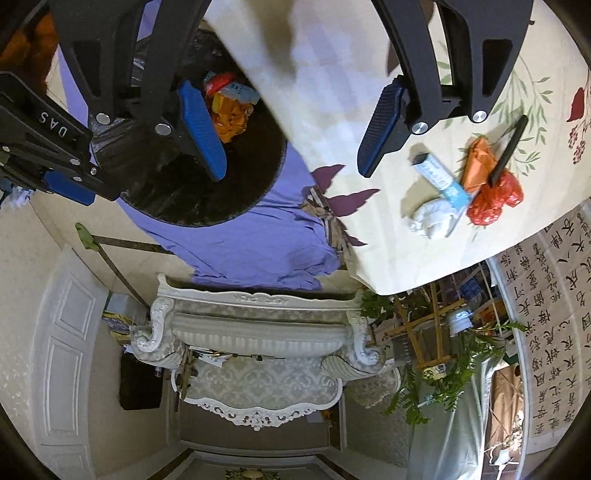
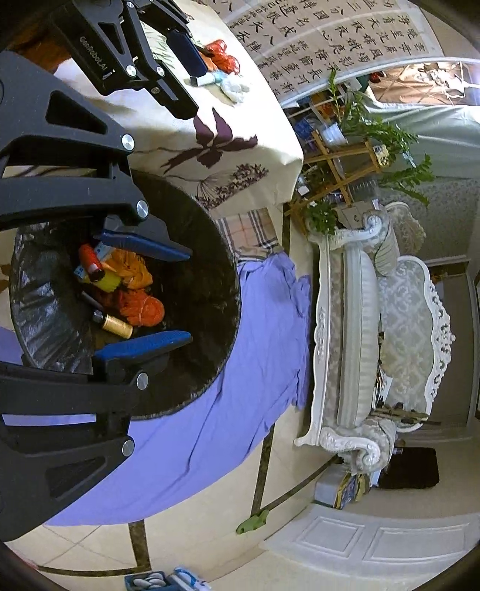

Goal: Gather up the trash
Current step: 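Carry the yellow and red bottles over the bin and open both grippers, then move both grippers back to the table and grasp the black stick with the left gripper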

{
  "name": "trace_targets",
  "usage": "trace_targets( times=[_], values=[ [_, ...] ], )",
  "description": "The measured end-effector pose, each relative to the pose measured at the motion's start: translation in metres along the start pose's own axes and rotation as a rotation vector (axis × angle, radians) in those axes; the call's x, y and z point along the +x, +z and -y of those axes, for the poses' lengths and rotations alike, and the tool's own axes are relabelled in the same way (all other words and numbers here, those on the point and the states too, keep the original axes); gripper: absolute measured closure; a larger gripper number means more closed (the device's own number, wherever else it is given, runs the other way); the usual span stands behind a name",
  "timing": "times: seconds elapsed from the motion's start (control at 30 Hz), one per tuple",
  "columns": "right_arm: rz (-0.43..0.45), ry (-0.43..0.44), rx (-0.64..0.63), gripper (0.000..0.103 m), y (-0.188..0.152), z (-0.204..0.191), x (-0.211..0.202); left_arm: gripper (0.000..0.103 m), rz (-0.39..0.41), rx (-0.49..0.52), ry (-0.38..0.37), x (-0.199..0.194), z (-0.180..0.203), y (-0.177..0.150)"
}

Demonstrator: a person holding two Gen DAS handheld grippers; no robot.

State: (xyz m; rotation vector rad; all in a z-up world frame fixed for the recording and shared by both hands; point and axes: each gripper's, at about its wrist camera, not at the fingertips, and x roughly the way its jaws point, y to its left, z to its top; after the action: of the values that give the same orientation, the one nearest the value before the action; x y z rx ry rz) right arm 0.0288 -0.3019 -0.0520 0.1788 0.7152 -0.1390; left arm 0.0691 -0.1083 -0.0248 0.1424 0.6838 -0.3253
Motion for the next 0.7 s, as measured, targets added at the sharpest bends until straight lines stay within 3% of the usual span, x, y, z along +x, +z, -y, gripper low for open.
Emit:
trace_targets(
  times=[0.23,0.7],
  values=[
    [-0.018,0.071,-0.054,0.064,0.000,-0.040,0.004,0.031,0.010,-0.031,0.071,-0.011,-0.033,-0.006],
    [-0.060,0.227,-0.227,0.064,0.000,-0.143,0.018,0.031,-0.028,-0.156,0.264,-0.015,-0.138,-0.018]
  ],
)
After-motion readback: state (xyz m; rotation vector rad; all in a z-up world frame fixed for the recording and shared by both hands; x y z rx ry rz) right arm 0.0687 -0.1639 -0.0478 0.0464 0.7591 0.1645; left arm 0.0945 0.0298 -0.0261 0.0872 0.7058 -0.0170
